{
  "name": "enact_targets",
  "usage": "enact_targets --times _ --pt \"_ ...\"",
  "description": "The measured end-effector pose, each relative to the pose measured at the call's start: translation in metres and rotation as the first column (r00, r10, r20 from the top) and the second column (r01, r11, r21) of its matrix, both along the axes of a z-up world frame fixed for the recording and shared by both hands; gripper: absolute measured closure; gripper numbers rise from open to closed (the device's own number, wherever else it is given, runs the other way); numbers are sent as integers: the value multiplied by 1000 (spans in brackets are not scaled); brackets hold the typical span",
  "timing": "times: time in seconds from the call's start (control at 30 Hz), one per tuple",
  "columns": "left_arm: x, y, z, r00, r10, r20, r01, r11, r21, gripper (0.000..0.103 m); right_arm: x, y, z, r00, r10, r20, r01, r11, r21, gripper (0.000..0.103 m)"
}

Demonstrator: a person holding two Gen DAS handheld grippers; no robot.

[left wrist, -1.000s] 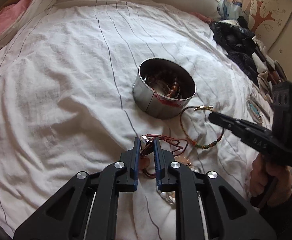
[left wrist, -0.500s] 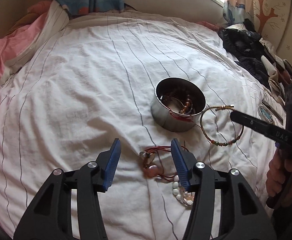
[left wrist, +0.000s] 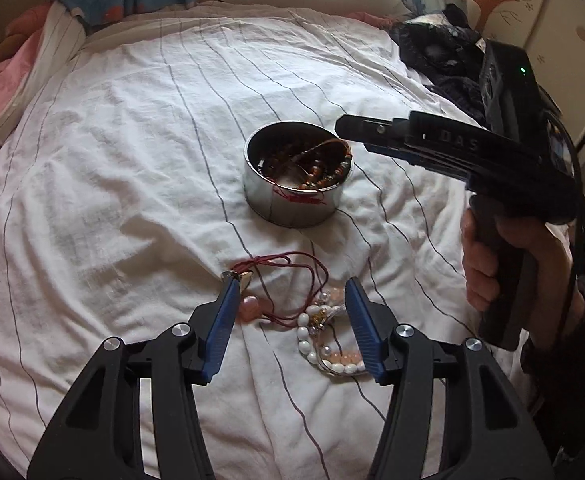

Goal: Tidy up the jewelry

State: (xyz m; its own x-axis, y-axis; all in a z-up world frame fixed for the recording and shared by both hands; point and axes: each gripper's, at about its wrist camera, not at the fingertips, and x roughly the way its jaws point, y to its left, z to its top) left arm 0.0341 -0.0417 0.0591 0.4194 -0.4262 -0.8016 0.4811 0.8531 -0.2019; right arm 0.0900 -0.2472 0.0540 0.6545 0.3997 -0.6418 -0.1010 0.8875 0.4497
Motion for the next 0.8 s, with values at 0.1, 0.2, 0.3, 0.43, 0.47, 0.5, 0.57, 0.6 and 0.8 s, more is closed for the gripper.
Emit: enact_targets --times 0.1,0.2,0.3,0.43,0.47,0.5,0.57,0.6,0.8 --pt "-3 -5 -2 1000 -14 13 13 999 53 51 -16 -7 3 1000 6 -17 -7 1000 -18 46" --pt "2 1 -7 999 33 10 -34 996 77 51 -34 -3 -2 997 60 -50 -62 997 -37 46" --pt "6 8 -7 997 78 12 -79 994 78 50 -36 16 -17 988 121 -94 -129 989 -79 46" --pt "8 10 -10 996 88 16 -89 991 103 46 -20 41 -33 952 260 -158 -250 965 83 46" --pt "9 9 -11 996 90 15 -91 990 110 45 -13 44 -38 943 284 -176 -257 953 161 46" --pt "10 10 -12 996 88 13 -89 989 114 45 -6 45 -43 933 306 -190 -257 935 246 46" --pt "10 11 -12 996 94 14 -95 988 119 44 4 44 -49 934 301 -195 -220 910 352 46" --pt "11 12 -12 995 97 13 -98 988 117 44 6 41 -49 938 301 -173 -210 889 407 46" --pt "9 8 -11 996 86 19 -88 989 117 41 3 16 -16 978 208 -15 -171 841 513 46"
